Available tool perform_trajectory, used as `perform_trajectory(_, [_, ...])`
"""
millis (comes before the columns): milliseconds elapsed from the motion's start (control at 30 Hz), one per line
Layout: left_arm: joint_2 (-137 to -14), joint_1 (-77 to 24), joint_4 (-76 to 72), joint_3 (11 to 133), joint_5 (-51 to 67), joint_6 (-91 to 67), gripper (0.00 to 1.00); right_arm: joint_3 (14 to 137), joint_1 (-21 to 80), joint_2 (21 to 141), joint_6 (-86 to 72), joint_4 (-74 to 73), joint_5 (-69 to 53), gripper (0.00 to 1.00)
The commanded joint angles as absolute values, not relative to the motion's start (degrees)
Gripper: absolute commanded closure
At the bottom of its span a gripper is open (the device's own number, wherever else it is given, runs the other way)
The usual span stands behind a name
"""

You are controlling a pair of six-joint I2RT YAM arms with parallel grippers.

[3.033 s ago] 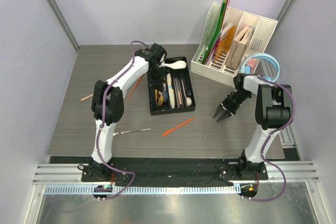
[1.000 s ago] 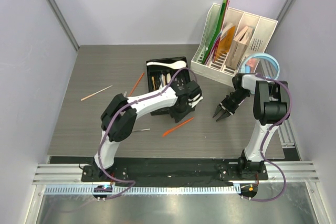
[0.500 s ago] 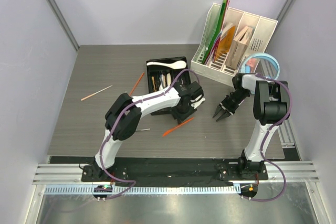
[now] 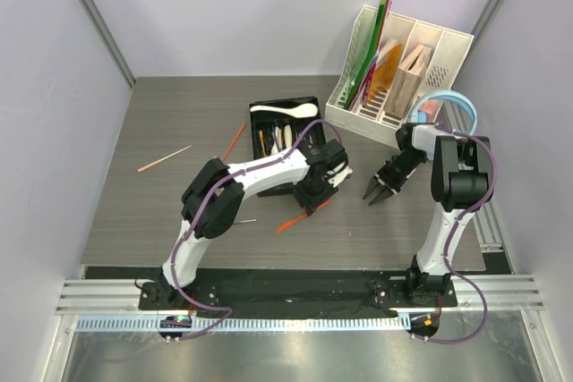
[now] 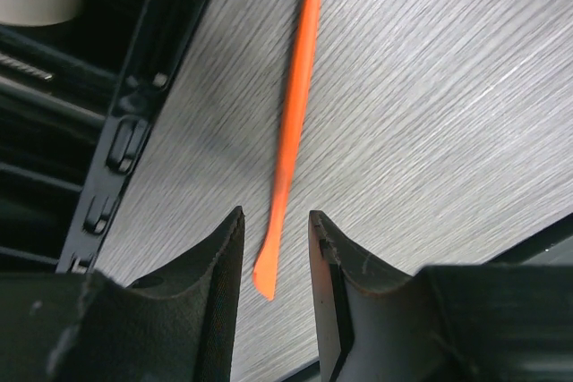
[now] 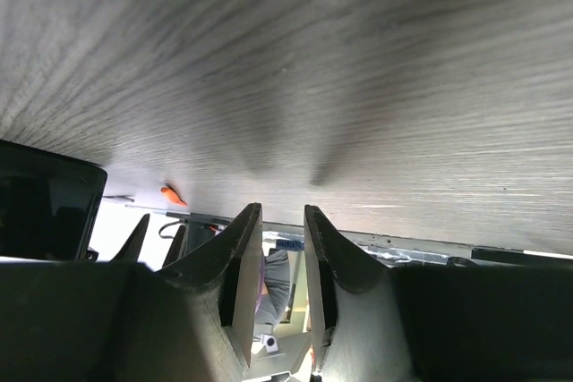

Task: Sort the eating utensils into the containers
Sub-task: Pick up the knife at the center of the board.

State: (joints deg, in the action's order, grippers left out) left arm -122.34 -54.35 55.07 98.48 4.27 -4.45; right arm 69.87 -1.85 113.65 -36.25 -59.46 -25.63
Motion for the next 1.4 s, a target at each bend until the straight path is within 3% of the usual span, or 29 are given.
perform_trajectory(0, [-124.01, -54.23, 55.20, 100.72, 6.86, -4.83, 0.65, 70.67, -1.85, 113.73, -35.25, -60.73, -25.66, 0.69])
perform_trajectory(800, [-123.75, -53.70, 52.65, 93.87, 6.94, -5.89, 0.69, 68.64, -1.93, 112.76, -35.16, -60.21, -24.79, 0.71])
perform_trajectory(1100, [-123.31, -53.61, 52.56, 91.94, 8.79, -6.68, 0.80, 68.55, -1.93, 112.59, -35.16, -60.21, -24.61, 0.71])
perform_trajectory(1233, [-122.79, -53.70, 52.56, 91.06, 8.79, -6.77, 0.97, 68.64, -1.93, 112.76, -35.07, -60.12, -24.52, 0.71])
perform_trajectory(1367, [-121.38, -53.70, 53.08, 91.23, 9.23, -6.60, 1.00, 68.47, -1.93, 112.59, -35.07, -60.12, -24.52, 0.71])
